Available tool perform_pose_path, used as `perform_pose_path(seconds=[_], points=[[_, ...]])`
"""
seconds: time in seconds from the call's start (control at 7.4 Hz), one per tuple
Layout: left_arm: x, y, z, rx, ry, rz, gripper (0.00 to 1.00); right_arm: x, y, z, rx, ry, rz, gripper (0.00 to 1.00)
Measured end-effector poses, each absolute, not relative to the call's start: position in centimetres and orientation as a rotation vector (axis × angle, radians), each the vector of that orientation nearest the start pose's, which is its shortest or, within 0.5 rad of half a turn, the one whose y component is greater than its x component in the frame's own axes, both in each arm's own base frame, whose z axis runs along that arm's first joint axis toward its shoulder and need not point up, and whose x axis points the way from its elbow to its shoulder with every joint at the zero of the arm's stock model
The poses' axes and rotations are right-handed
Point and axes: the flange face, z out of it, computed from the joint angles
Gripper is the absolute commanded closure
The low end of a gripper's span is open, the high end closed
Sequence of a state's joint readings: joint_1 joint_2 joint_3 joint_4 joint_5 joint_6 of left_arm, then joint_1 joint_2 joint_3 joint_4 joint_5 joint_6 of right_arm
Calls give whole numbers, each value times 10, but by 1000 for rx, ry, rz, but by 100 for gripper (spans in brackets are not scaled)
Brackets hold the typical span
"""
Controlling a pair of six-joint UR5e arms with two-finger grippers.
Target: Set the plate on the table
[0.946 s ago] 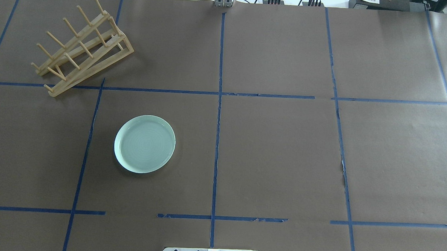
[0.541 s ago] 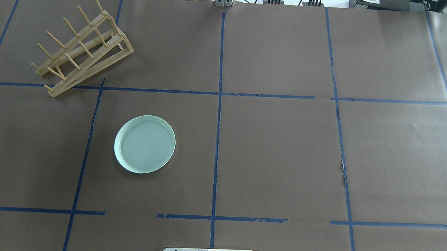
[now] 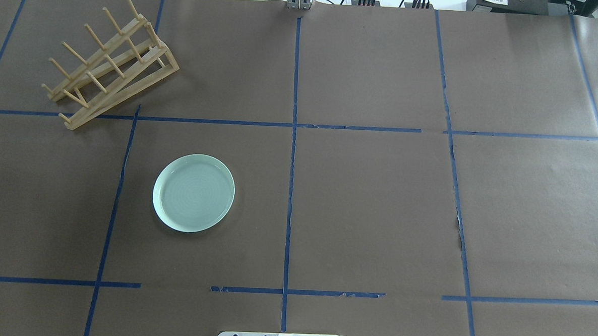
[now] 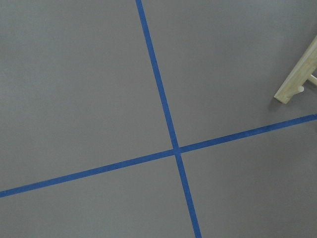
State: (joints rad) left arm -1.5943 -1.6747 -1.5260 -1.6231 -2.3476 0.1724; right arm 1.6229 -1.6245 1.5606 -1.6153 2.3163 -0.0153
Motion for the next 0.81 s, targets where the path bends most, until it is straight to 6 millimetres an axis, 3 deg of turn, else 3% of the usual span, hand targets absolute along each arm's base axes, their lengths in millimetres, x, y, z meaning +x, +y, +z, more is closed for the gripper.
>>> perform_pose_path(seconds=[0.81], points=[[-79, -530, 626, 177, 760, 178, 0, 90, -456, 695, -78, -748, 75, 0]])
